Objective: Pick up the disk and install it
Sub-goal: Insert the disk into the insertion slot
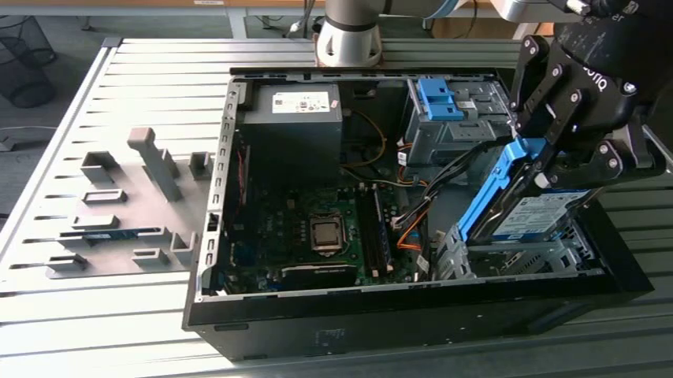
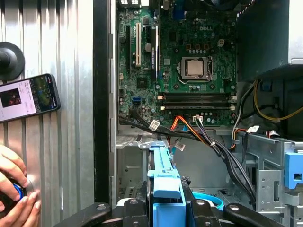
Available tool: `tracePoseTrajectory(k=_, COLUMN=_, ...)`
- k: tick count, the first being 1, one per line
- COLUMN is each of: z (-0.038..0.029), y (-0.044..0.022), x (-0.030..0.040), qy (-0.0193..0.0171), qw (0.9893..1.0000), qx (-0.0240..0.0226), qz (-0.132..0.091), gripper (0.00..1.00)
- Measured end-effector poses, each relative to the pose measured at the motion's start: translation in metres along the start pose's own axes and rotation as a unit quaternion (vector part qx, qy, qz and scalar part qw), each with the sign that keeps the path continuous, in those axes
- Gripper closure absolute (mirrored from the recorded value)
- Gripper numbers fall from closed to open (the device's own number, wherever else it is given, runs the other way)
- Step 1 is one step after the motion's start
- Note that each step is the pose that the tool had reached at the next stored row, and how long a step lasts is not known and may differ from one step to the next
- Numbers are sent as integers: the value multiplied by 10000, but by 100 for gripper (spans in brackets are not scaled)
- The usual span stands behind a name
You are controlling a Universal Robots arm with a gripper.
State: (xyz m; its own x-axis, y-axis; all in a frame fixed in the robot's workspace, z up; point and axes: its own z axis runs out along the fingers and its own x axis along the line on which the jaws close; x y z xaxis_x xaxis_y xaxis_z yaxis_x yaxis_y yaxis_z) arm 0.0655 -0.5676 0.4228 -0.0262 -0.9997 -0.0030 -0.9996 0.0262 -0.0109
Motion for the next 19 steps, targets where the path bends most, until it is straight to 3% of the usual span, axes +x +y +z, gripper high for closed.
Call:
tracePoseTrajectory(k=4, z=18, y=0, x=1, qy=-2, qw=10000, qx=0, qz=0, gripper=56)
tracePoseTrajectory(k=5, z=36, y=1, x=1, qy=-4, qw=10000, qx=0, qz=0, gripper=50)
tracePoseTrajectory(k=12, z=162, y=2, x=1, qy=-2, qw=10000, qx=-1, qz=0, gripper=51)
tracePoseTrajectory(k=14, z=198, y=2, x=1, qy=-2, qw=10000, qx=0, qz=0, gripper=64)
tracePoseTrajectory(k=16, z=232, y=3, x=1, qy=-2, qw=10000, qx=-1, qz=0, gripper=69)
tracePoseTrajectory(k=19, z=242, y=3, x=1, qy=0, qw=10000, qx=-1, qz=0, gripper=81)
